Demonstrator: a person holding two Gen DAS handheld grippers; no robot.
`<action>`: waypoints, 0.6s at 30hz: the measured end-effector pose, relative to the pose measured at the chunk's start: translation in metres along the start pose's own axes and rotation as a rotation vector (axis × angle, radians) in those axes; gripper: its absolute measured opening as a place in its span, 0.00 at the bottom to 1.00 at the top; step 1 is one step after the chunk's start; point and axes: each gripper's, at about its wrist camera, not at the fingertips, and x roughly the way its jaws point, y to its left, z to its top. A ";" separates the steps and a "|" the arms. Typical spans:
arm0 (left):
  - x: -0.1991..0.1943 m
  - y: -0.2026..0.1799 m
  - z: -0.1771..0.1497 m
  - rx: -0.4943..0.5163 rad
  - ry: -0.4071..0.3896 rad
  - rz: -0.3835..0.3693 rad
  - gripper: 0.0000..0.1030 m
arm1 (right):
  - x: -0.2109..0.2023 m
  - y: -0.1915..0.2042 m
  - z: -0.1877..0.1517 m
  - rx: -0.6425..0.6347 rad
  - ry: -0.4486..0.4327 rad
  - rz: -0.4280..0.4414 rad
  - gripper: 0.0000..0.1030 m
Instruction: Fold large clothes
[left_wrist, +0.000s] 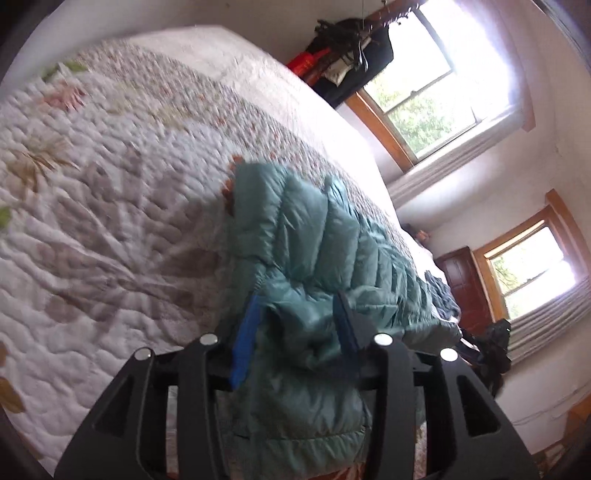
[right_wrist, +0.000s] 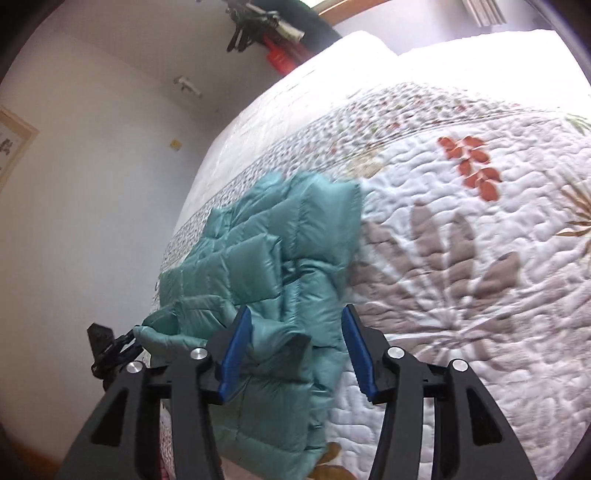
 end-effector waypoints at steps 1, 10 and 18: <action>-0.007 -0.002 -0.001 0.018 -0.020 0.014 0.39 | -0.004 -0.002 -0.001 -0.003 -0.011 0.004 0.50; 0.001 -0.039 -0.021 0.275 -0.038 0.139 0.64 | 0.002 0.040 -0.014 -0.250 -0.022 -0.043 0.70; 0.042 -0.055 -0.032 0.425 0.000 0.266 0.71 | 0.044 0.053 -0.025 -0.343 0.051 -0.137 0.70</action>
